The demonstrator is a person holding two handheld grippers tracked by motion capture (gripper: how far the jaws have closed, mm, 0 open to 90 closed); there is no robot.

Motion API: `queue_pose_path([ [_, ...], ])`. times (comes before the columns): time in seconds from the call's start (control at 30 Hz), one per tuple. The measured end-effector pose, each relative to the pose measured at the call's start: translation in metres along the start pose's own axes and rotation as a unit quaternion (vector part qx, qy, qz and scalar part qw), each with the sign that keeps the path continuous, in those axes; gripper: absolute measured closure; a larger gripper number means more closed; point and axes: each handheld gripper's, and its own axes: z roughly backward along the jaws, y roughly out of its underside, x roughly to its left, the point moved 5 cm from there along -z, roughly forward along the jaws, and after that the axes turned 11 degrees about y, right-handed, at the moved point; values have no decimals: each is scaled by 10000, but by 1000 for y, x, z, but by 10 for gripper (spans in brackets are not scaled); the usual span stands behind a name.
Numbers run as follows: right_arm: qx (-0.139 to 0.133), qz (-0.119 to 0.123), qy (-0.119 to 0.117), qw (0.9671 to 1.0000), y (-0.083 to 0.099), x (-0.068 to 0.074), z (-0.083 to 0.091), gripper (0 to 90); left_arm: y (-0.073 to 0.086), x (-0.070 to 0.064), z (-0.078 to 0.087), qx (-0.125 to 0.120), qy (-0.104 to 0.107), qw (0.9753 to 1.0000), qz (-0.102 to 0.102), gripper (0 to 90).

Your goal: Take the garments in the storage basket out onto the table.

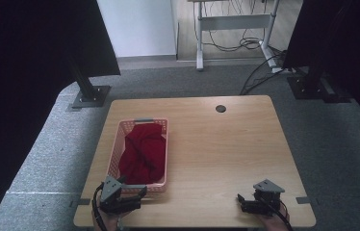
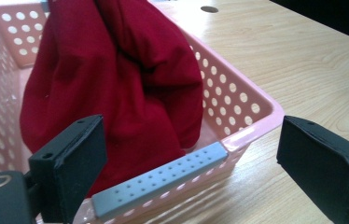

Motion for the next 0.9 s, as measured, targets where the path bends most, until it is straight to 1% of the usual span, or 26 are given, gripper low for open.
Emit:
queue_pose_path([
  [0.13,1,1,1,10000,0,0,0,26,-1,3,2,-24,3,10000,71,77],
  [0.4,1,0,2,10000,0,0,0,26,-2,4,3,-73,44,9999,99,68],
  [0.57,0,2,3,10000,0,0,0,26,-3,3,4,-100,40,9999,84,66],
  [0.9,0,0,3,10000,0,0,0,26,-3,0,2,-71,75,9999,71,62],
])
